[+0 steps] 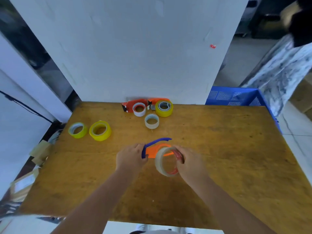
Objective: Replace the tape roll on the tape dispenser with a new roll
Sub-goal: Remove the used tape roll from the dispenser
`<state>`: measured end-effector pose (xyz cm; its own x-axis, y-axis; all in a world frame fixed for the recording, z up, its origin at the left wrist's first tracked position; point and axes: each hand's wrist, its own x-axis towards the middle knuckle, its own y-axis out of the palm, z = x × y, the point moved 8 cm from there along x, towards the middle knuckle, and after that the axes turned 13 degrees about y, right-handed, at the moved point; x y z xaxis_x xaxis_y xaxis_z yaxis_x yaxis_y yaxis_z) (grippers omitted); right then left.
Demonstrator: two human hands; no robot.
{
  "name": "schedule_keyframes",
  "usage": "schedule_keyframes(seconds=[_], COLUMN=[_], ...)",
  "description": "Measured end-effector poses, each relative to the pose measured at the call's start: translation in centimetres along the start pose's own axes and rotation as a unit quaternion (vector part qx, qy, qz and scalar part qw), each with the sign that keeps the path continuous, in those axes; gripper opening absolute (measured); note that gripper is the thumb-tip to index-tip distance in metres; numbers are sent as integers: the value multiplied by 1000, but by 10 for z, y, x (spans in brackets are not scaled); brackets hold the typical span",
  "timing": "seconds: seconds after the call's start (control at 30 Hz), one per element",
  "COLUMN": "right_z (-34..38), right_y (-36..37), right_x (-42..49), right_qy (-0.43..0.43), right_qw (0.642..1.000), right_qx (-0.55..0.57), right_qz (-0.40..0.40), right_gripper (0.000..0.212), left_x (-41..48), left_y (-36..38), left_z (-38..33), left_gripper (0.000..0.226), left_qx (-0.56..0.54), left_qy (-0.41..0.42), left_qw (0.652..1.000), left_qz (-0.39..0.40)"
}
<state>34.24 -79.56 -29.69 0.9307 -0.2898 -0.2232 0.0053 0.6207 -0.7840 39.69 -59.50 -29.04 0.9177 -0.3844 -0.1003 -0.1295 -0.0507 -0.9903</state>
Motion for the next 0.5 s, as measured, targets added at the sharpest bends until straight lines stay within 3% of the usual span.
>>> schedule_keyframes(seconds=[0.13,0.27,0.5], right_z=[-57,-119,-132], right_y=[46,95,121], right_x=[14,14,27], right_qy=[106,221,227], right_qw=[991,958,934], right_qx=[-26,-80,-191], right_qz=[81,164,199], right_gripper=[47,49,51], left_x=[-12,-23,-42], left_y=[4,9,15], left_z=[24,52,115], left_gripper=[48,46,50], left_qx=[8,0,-24], left_qy=[-32,-72,-145], left_qw=[999,997,989], left_qz=[-4,5,-8])
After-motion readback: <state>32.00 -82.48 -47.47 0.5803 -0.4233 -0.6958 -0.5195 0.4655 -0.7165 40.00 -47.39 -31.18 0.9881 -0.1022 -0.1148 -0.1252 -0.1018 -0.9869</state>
